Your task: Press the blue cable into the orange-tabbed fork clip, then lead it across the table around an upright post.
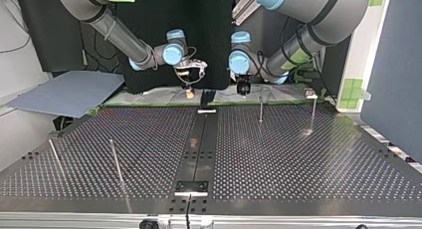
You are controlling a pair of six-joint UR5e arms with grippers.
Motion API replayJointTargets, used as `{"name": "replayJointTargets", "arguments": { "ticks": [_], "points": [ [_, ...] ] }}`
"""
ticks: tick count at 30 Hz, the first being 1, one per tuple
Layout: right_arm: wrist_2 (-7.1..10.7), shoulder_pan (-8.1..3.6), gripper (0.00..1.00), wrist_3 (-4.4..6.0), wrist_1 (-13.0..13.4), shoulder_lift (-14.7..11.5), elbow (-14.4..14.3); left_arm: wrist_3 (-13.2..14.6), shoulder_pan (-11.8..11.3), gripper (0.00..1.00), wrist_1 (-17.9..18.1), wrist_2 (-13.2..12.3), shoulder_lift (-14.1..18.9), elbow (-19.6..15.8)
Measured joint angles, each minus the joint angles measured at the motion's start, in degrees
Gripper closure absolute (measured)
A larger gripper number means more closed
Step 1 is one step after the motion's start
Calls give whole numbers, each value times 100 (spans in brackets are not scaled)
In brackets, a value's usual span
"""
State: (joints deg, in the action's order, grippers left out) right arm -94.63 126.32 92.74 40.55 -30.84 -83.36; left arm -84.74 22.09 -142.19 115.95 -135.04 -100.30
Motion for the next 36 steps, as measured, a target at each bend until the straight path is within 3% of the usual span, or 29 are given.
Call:
{"name": "replayJointTargets", "arguments": {
  "ticks": [5,11,16,23,36],
  "points": [
    [-91,-14,100,-28,-293,-290,5,4,214,100,-158,58,84,217],
    [-88,-21,100,-32,-605,-612,6,-81,544,100,-448,337,261,547],
    [-77,-56,100,-35,-739,-875,7,-216,805,100,-617,493,311,807],
    [-74,-129,100,-28,-881,-1299,7,-294,1185,100,-660,522,337,1019],
    [-67,-238,100,-37,-1029,-1997,7,-685,1239,100,-711,538,581,1032]
  ]
}}
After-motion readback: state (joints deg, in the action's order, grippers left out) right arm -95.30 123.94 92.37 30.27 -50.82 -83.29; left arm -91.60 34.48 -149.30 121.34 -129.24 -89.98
